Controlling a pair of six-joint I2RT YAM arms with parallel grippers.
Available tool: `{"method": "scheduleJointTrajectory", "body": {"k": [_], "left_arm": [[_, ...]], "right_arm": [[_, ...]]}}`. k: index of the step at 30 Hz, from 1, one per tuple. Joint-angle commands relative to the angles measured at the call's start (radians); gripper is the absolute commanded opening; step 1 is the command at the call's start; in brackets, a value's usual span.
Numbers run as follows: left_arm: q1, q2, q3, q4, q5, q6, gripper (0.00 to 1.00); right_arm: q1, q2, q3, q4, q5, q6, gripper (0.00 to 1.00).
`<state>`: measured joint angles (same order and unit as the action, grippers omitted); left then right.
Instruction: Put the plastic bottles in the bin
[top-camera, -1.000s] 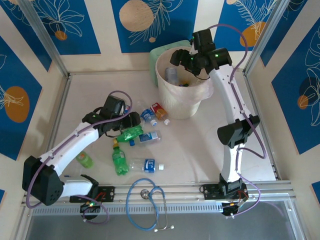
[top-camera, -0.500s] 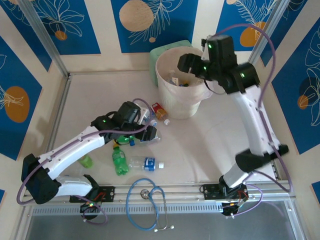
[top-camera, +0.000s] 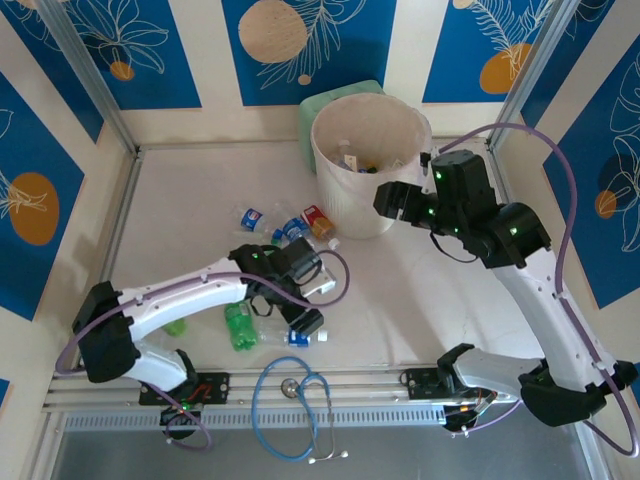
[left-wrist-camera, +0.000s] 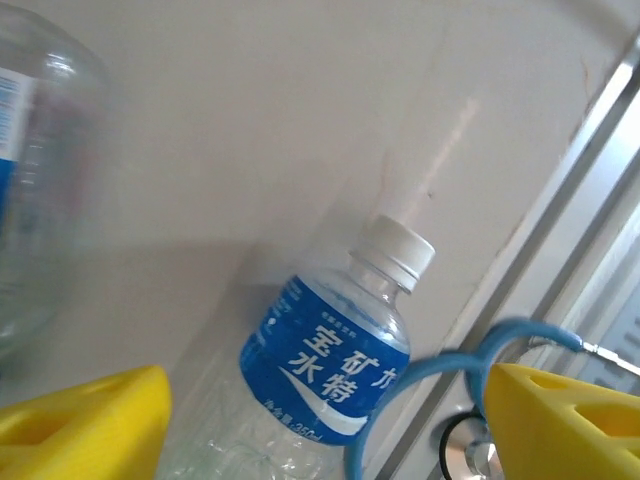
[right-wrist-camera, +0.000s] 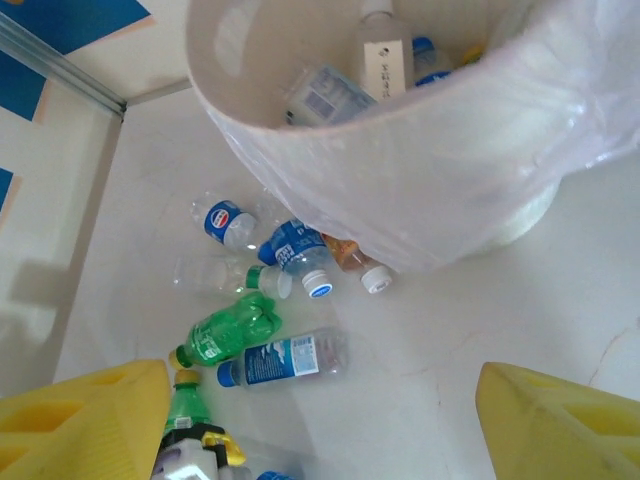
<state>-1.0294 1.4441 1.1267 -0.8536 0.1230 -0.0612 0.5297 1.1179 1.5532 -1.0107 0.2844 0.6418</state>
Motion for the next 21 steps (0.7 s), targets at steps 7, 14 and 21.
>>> {"method": "scheduleJointTrajectory", "body": {"k": [7,14,21], "left_arm": [[-0.106,0.053,-0.031,-0.028,-0.052,0.092,0.88],[-0.131,0.112,-0.051,-0.025,-0.126,0.125,0.90],[-0.138,0.175,-0.055,0.006,-0.179,0.153,0.93]], "right_arm": [[-0.022,-0.100,-0.089,0.009,-0.007,0.076,0.81],[-0.044,-0.131,-0.121,0.018,-0.034,0.097,0.81],[-0.064,-0.149,-0.161,0.026,-0.068,0.119,0.81]]}}
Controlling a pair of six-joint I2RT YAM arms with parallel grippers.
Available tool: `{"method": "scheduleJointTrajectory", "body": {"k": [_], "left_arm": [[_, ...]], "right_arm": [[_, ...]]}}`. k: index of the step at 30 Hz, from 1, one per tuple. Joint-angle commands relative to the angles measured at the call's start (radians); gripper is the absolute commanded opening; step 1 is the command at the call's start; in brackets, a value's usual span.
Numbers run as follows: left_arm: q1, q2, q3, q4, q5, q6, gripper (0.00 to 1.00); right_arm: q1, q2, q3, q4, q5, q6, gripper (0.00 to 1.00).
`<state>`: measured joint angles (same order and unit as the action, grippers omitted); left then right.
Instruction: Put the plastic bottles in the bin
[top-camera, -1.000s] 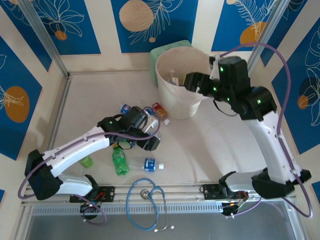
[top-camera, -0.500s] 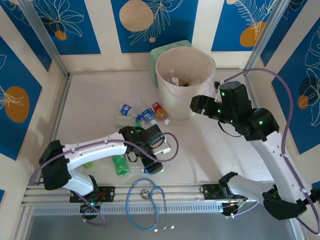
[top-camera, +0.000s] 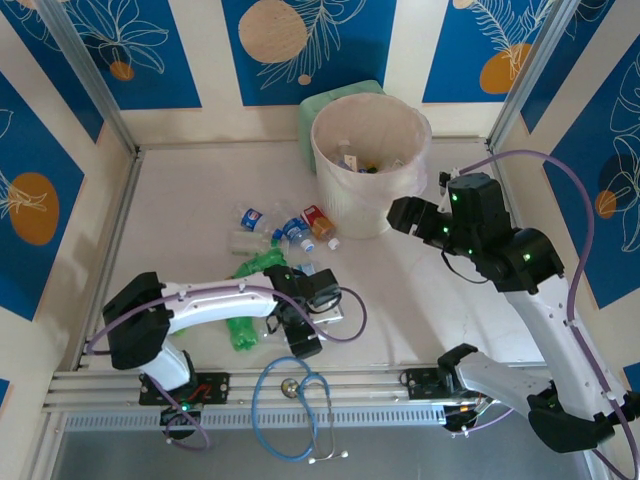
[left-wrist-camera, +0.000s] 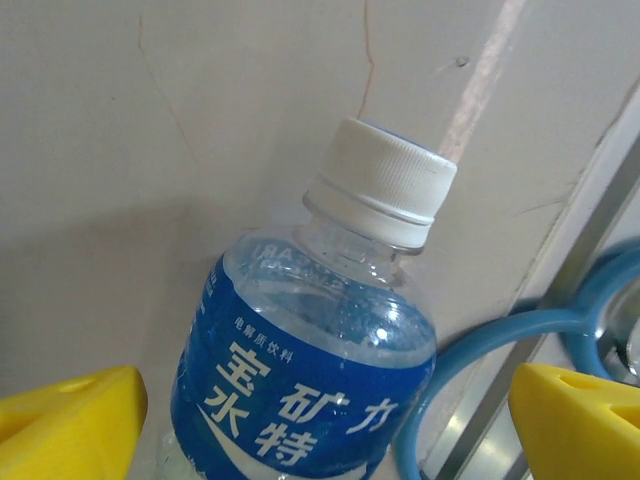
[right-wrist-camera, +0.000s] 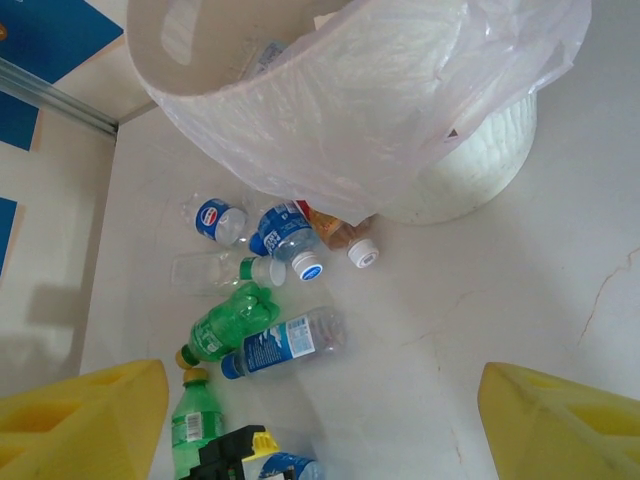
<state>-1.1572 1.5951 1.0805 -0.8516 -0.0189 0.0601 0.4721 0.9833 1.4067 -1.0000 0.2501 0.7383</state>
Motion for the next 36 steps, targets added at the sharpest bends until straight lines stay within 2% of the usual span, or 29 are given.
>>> {"method": "scheduleJointTrajectory", "body": {"k": [1,12,23,30,36], "left_arm": [[-0.010,0.033,-0.013,0.013,-0.038,0.034,0.93],[-0.011,0.066,-0.056,0.072,-0.033,0.033,0.88],[-0.010,0.077,-0.060,0.103,-0.055,0.028,0.69],[-0.004,0.029,-0.028,0.108,-0.064,0.026,0.53],[0.022,-0.042,0.062,0.090,-0.044,0.000,0.49]], "right_arm": [[-0.010,-0.017,-0.017,0.015,-0.037,0.025,0.81],[-0.087,-0.041,-0.013,0.007,-0.093,0.016,0.81],[-0.144,-0.063,-0.021,0.000,-0.131,0.016,0.76],[-0.160,-0.072,-0.027,0.008,-0.146,0.021,0.74],[-0.193,-0.092,-0.030,0.019,-0.178,0.029,0.73]]}}
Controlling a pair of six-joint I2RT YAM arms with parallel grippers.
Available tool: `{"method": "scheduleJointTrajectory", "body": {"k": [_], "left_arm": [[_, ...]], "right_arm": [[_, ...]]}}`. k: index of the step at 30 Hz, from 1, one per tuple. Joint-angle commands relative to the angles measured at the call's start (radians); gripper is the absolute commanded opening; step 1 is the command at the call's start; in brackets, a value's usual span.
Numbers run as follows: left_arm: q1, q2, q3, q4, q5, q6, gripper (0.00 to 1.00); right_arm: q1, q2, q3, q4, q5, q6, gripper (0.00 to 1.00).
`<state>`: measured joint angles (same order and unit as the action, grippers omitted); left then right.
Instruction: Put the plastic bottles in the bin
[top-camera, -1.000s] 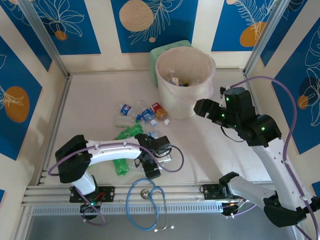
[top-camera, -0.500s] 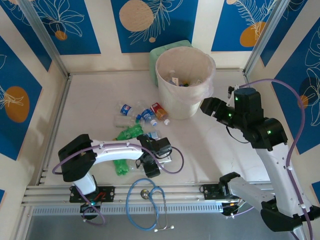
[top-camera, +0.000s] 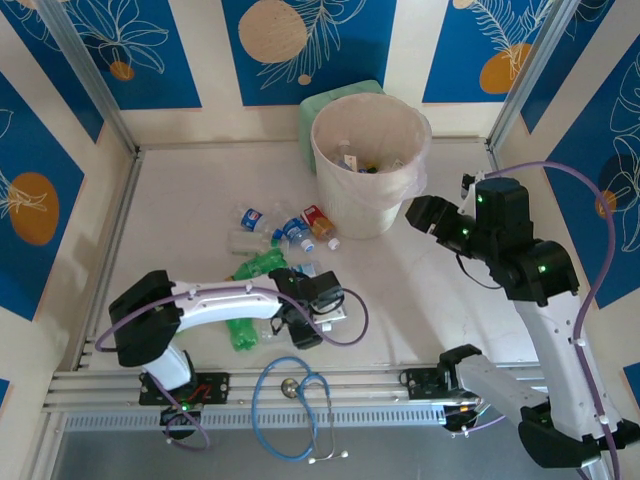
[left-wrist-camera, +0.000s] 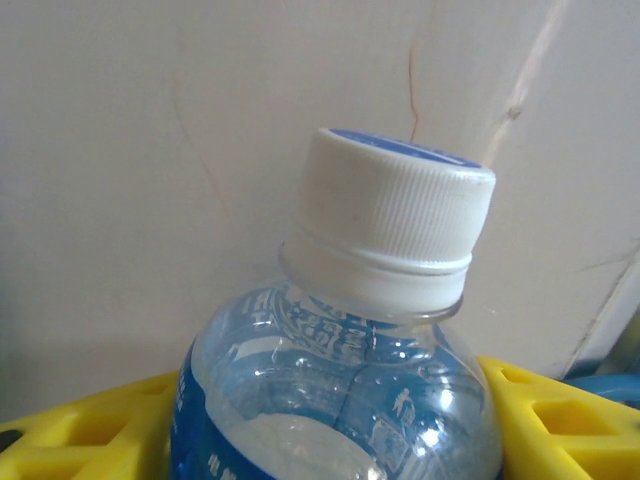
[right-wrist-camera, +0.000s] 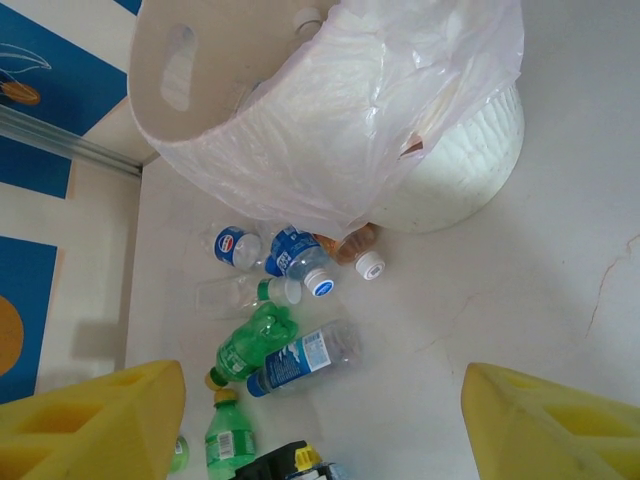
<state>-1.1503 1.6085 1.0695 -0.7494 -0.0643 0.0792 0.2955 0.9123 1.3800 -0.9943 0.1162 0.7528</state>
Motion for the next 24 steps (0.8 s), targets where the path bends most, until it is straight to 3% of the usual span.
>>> {"method": "scheduleJointTrajectory", "body": {"k": [1,10,15,24], "left_arm": [[0.023,-0.067,0.087,-0.016,0.011,-0.024,0.49],[0.169,-0.219,0.194,0.063,0.219,-0.154,0.50],[0.239,-0.267,0.218,0.140,0.354,-0.229,0.51],[0.289,-0.303,0.253,0.226,0.491,-0.304,0.52]], "right_arm": [[-0.024,-0.025,-0.003,0.017,-0.055,0.015,0.73],[-0.085,-0.055,-0.071,0.116,-0.263,0.040,0.73],[-0.053,-0.011,-0.112,0.232,-0.491,0.034,0.72],[0.266,0.124,-0.049,0.216,-0.299,-0.023,0.68]]}}
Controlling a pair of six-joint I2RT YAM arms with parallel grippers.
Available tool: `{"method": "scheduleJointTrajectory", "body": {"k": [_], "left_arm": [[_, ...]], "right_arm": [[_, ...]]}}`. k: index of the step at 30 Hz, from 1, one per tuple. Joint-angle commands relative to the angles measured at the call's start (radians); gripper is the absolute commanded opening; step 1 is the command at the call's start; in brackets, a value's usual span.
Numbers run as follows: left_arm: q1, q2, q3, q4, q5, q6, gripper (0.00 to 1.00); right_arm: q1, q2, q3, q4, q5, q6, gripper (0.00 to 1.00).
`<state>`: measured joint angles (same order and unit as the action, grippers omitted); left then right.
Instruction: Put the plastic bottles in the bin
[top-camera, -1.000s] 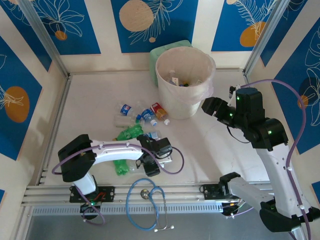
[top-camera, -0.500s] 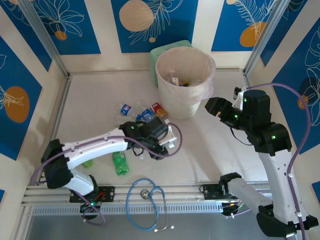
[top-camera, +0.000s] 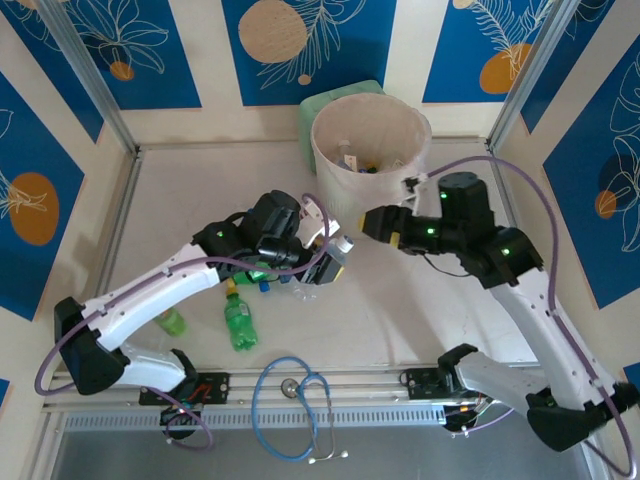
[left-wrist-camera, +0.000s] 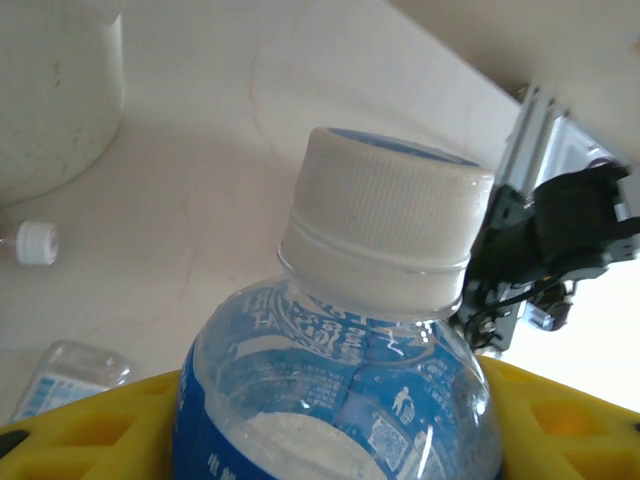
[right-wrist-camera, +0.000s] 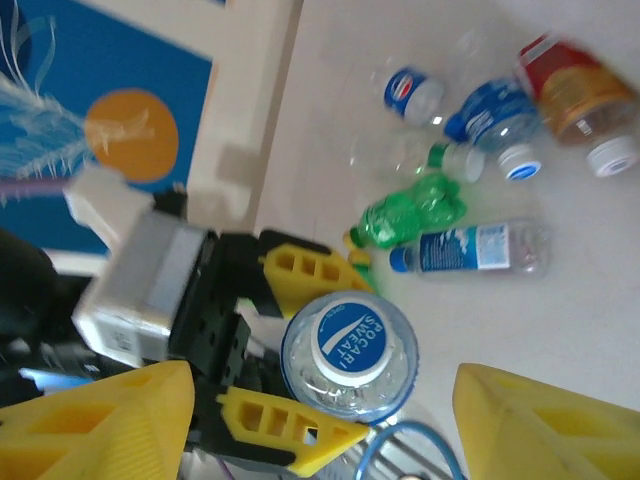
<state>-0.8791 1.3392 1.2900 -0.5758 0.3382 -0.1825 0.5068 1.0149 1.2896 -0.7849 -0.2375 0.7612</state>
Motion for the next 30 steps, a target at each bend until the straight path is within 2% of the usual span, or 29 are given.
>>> {"method": "scheduleJointTrajectory", "body": {"k": [1,7,19,26,28,30], "left_arm": [[0.021,-0.036,0.032,0.056,0.095,-0.047,0.52],[0.032,-0.057,0.021,0.081,0.133,-0.063,0.52],[0.047,-0.054,0.022,0.091,0.143,-0.074,0.52],[0.050,-0.046,0.019,0.100,0.137,-0.077,0.53],[0.051,-0.049,0.015,0.106,0.122,-0.086,0.55],[0.051,-0.050,0.014,0.111,0.105,-0.092,0.65]], "right_arm": [[0.072,0.031,0.043,0.007,0.073,-0.031,0.67],[0.101,0.058,0.043,0.009,0.127,-0.032,0.67],[0.173,0.100,0.069,-0.003,0.172,-0.052,0.52],[0.190,0.108,0.078,-0.009,0.188,-0.054,0.38],[0.190,0.111,0.085,-0.014,0.194,-0.056,0.35],[0.190,0.114,0.092,-0.023,0.199,-0.058,0.32]]}}
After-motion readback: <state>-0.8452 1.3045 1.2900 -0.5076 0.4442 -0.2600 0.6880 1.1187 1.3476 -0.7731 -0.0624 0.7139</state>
